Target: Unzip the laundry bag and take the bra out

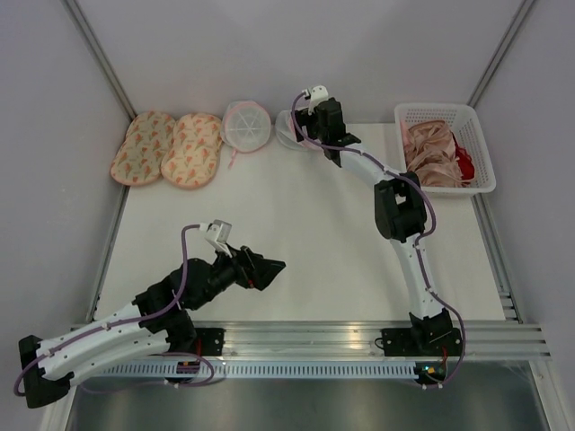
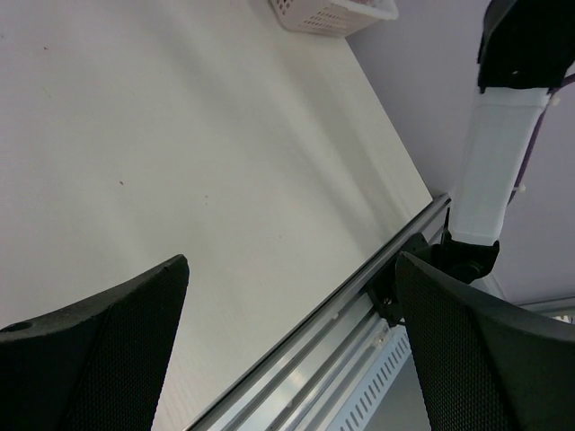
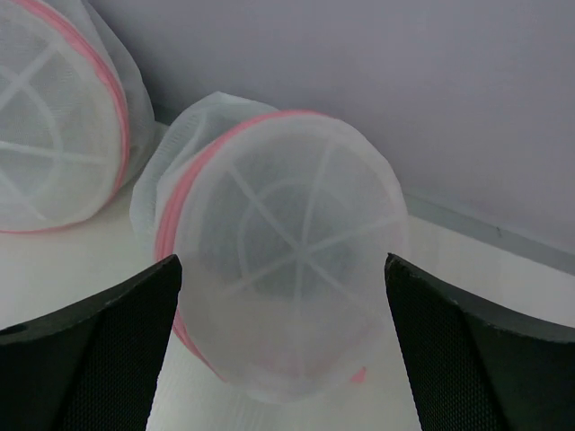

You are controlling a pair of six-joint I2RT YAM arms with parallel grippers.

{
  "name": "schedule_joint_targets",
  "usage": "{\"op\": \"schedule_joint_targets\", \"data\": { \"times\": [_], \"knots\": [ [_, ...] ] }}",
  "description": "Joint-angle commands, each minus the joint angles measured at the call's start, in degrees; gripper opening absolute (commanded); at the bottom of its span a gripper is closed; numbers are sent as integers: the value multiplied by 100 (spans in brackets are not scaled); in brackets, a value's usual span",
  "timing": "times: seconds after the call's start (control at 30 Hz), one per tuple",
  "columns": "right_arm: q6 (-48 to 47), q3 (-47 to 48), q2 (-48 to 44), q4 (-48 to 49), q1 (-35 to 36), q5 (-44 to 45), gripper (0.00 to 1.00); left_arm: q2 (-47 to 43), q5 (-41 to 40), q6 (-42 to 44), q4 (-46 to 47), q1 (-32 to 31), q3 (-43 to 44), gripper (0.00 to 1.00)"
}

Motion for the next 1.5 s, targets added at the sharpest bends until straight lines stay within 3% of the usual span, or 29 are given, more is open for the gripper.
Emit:
{"op": "schedule_joint_targets", "data": {
  "times": [0.0, 0.1, 0.53, 0.77, 0.9, 1.0, 1.03, 1.07, 1.17, 1.23, 1.47],
  "knots": [
    [-223, 1067, 592, -556, 81, -406, 98, -203, -281, -201, -107, 19, -20, 99],
    [-188, 1342, 804, -776, 143, -486, 98, -326, -377, -202, -195, 19, -37, 100],
    [-284, 50, 14, -99, 433, -469, 98, -336, -492, -184, -221, 19, -125, 100],
    [-513, 689, 495, -565, 591, 374, 98, -318, -492, -201, -186, 19, -151, 100],
    [-582, 1724, 1354, -740, 600, 1908, 96, -327, -474, -228, -195, 19, -152, 100],
    [-732, 2131, 1743, -714, 592, 2352, 75, -370, -457, -254, -265, 19, -143, 100],
    [-767, 2150, 1753, -714, 591, 2414, 47, -379, -465, -272, -274, 19, -143, 100],
    [-759, 2115, 1744, -706, 583, 2432, 36, -388, -465, -281, -283, 19, -143, 100],
    [-618, 1887, 1551, -750, 548, 2256, 27, -388, -457, -307, -248, 11, -169, 100],
    [-566, 1597, 1306, -723, 548, 2308, 0, -353, -422, -307, -221, 19, -152, 100],
    [206, 121, -258, -1012, 539, 1880, 1, -318, -430, -263, -160, 19, -143, 100]
  ]
}}
